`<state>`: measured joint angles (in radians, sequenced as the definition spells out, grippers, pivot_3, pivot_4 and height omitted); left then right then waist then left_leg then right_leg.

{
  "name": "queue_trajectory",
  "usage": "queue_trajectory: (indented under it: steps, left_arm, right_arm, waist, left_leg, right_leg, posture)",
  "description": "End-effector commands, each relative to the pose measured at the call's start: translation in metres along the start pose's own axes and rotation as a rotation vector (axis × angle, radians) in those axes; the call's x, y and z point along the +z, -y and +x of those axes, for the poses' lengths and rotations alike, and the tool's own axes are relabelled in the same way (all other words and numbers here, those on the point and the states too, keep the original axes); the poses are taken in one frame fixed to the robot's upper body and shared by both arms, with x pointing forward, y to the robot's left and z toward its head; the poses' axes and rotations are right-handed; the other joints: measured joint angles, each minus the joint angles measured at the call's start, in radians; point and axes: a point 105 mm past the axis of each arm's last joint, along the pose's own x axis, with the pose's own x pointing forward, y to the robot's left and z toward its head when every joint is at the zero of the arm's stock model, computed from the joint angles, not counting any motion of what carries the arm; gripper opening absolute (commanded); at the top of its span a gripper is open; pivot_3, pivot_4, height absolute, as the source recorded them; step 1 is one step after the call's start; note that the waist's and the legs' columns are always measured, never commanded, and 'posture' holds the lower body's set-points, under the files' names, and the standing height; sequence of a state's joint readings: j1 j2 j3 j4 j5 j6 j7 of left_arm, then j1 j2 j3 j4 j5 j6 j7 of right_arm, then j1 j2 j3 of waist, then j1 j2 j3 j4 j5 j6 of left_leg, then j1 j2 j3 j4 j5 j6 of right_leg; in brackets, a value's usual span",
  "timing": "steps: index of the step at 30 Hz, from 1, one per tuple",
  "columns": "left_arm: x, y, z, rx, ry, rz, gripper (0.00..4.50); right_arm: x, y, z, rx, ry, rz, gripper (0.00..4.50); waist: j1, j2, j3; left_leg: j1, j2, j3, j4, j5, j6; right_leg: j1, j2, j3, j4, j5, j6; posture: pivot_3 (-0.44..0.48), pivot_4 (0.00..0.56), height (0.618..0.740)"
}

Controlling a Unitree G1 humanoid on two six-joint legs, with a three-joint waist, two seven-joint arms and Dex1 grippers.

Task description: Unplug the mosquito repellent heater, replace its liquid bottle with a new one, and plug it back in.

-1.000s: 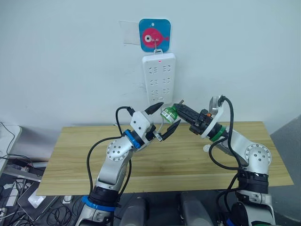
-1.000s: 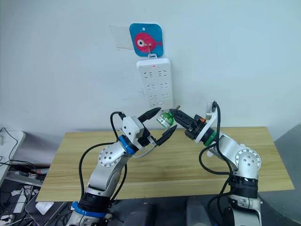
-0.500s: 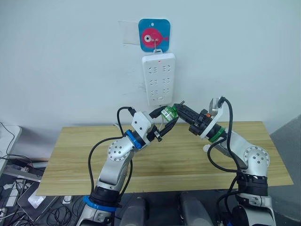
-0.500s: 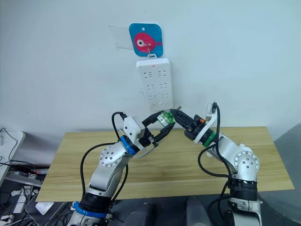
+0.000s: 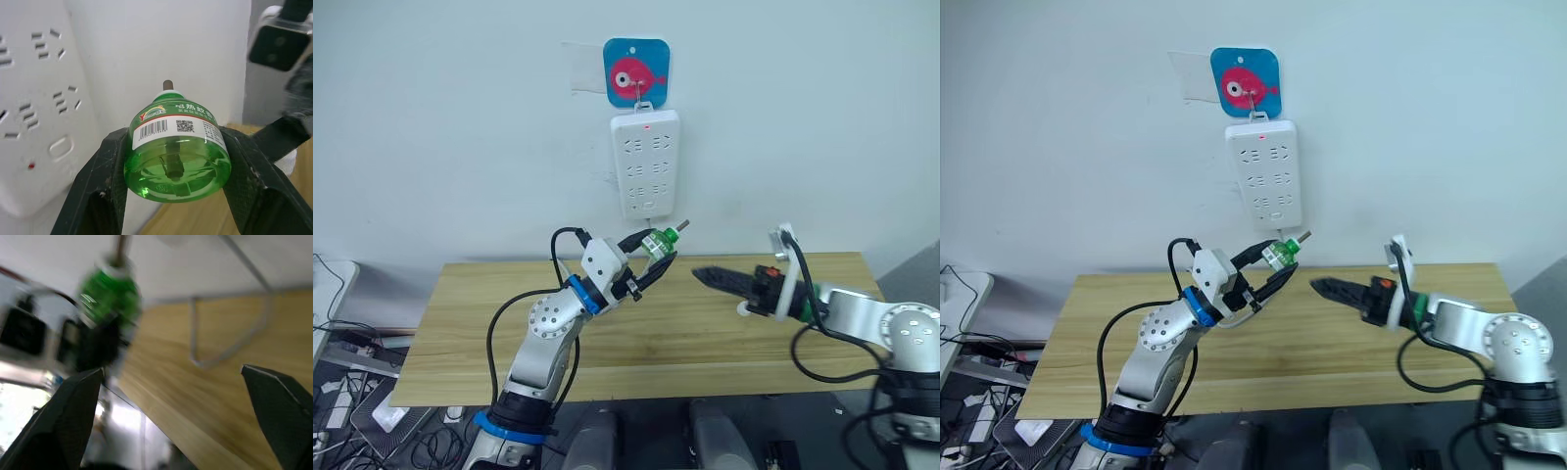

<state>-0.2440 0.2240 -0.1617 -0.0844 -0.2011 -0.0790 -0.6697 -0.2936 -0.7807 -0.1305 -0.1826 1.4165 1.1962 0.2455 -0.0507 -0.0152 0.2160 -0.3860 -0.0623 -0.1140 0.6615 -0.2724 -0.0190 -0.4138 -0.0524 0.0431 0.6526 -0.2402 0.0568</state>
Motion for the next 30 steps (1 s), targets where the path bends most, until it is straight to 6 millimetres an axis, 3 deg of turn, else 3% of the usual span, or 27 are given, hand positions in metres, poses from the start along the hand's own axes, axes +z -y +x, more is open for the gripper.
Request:
queue_trajectory:
  steps: [1, 3, 6, 14, 21, 30]
  left_arm:
    - [0.009, 0.001, -0.003, -0.009, 0.044, 0.021, 2.23]
    - [0.006, 0.001, -0.005, -0.006, 0.037, 0.024, 2.23]
    - [0.003, 0.005, -0.006, -0.002, 0.036, 0.016, 2.23]
    - [0.002, 0.013, -0.008, 0.001, 0.032, 0.005, 2.23]
    - [0.001, 0.016, -0.015, 0.010, 0.013, 0.002, 2.23]
    - [-0.003, 0.025, -0.023, -0.006, -0.031, -0.027, 2.23]
  right_arm:
    - [0.008, 0.036, -0.031, -0.172, -0.063, -0.102, 4.49]
    - [0.012, 0.075, -0.058, -0.370, -0.125, -0.161, 4.49]
    - [0.019, 0.109, -0.083, -0.534, -0.173, -0.205, 4.49]
    - [0.012, 0.160, -0.101, -0.731, -0.276, -0.113, 4.49]
    - [0.007, 0.177, -0.104, -0.795, -0.310, -0.031, 4.49]
    - [0.010, 0.187, -0.089, -0.810, -0.299, 0.015, 4.49]
  waist:
    - [0.000, 0.000, 0.001]
    - [-0.002, -0.001, 0.002]
    - [-0.004, -0.001, 0.003]
    - [-0.002, -0.002, 0.014]
    - [0.012, 0.000, 0.025]
    - [0.021, -0.002, 0.031]
  left_leg:
    - [0.000, 0.000, 0.001, 0.000, 0.000, 0.000]
    - [0.001, 0.001, 0.002, 0.000, 0.000, 0.001]
    - [0.001, 0.001, 0.004, 0.000, -0.001, 0.001]
    - [0.001, 0.002, 0.003, -0.001, -0.001, 0.002]
    - [0.000, 0.001, 0.002, -0.001, -0.001, 0.002]
    - [0.000, 0.001, 0.001, -0.001, -0.001, 0.002]
  right_leg:
    - [0.001, 0.000, 0.000, -0.002, 0.000, 0.000]
    - [0.003, 0.001, -0.001, -0.006, 0.001, 0.001]
    - [0.003, 0.000, 0.000, -0.007, 0.001, 0.001]
    - [0.003, -0.001, 0.002, -0.007, 0.001, 0.001]
    - [0.002, -0.002, 0.002, -0.007, 0.001, 0.001]
    - [0.002, -0.002, 0.002, -0.007, 0.001, 0.001]
  posture:
    - [-0.081, 0.231, 0.740]
    - [-0.083, 0.237, 0.740]
    - [-0.080, 0.238, 0.740]
    - [-0.049, 0.246, 0.740]
    - [-0.011, 0.253, 0.740]
    - [0.025, 0.277, 0.740]
